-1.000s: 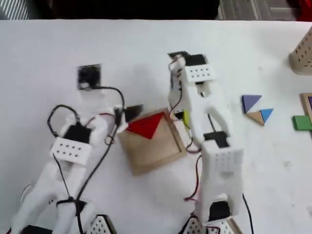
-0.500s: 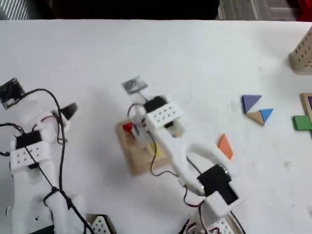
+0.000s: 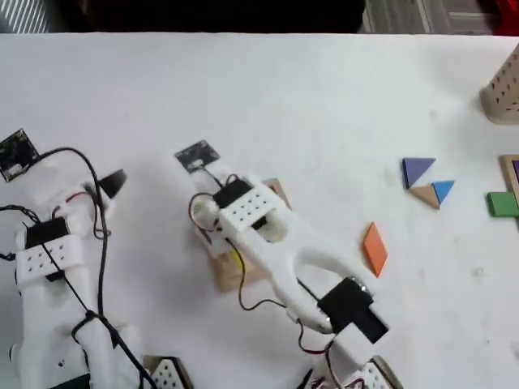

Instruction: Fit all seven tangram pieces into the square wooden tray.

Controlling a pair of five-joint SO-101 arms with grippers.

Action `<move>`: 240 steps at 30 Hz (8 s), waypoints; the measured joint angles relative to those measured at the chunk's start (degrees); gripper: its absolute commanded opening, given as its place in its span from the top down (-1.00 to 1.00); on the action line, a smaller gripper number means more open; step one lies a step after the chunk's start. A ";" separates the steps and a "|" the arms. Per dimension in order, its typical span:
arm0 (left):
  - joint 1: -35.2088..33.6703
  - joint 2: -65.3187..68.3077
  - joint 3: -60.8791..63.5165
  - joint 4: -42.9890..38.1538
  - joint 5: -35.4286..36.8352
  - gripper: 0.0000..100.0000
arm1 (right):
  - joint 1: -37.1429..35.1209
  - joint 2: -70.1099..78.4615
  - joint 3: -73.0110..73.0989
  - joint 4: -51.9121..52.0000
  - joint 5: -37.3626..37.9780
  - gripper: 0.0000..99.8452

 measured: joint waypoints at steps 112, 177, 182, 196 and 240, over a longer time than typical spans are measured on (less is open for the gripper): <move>2.55 0.00 0.88 -0.35 -2.11 0.27 | 2.46 -35.08 39.91 -10.11 27.87 0.96; 14.59 -0.26 6.59 -3.60 -18.73 0.27 | 35.43 -53.63 44.22 -15.21 11.96 0.96; 18.46 -0.35 5.98 0.79 -18.99 0.27 | 39.56 -47.65 45.71 -23.74 10.37 0.96; 36.04 -0.35 -5.36 10.20 -7.74 0.88 | 42.11 -44.66 45.71 -25.93 10.37 0.96; 20.84 -0.35 2.29 -0.79 -13.80 0.56 | 52.22 -44.13 40.62 -11.96 15.12 0.39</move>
